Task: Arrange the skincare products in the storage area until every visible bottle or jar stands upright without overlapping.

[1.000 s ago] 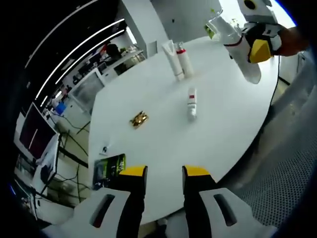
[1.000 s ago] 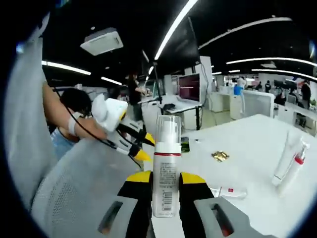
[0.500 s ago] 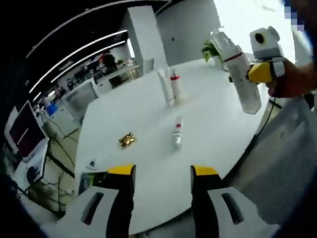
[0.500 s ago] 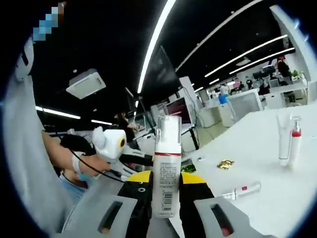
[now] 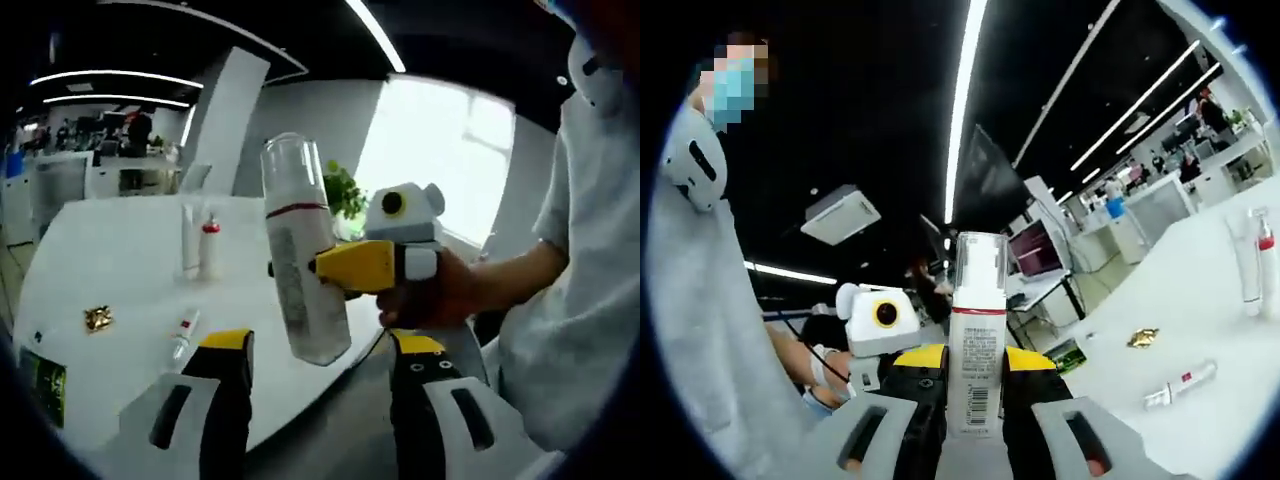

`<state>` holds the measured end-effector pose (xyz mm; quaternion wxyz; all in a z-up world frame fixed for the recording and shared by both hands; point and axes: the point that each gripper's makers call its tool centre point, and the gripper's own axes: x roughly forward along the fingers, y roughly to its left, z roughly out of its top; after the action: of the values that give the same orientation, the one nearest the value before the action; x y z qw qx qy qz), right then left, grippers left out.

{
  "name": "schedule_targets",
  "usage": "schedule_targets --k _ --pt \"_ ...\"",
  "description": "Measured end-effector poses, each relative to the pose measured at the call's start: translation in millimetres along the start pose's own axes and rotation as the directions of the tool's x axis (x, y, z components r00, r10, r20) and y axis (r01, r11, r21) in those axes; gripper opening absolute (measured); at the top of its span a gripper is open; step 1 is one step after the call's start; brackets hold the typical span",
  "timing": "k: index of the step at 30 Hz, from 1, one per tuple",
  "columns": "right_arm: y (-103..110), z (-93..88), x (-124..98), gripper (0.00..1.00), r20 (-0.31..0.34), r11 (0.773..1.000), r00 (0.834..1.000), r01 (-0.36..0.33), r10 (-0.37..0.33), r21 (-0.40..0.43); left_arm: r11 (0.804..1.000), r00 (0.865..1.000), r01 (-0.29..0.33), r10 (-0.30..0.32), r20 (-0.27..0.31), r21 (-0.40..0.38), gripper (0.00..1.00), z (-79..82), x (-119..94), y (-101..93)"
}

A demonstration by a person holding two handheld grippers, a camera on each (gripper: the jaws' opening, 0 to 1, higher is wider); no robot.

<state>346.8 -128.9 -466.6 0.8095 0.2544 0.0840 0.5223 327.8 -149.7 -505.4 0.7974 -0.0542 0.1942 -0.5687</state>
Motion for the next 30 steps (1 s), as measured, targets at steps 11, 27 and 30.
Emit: schedule_targets --k 11,27,30 --pt "18 -1.9 4 0.14 0.002 0.994 0.995 -0.102 0.102 0.04 0.982 0.991 0.108 -0.094 0.098 -0.152 0.21 13.7 -9 -10.7" --pt "5 -14.5 7 0.16 -0.103 0.996 0.994 0.032 -0.041 -0.086 0.984 0.986 -0.166 0.165 0.031 0.059 0.2 0.8 -8 9.2" --pt "0 -17.2 7 0.17 -0.128 0.988 0.987 0.081 -0.097 -0.131 0.968 0.974 -0.225 0.224 0.019 0.114 0.2 -2.7 -8 16.2"
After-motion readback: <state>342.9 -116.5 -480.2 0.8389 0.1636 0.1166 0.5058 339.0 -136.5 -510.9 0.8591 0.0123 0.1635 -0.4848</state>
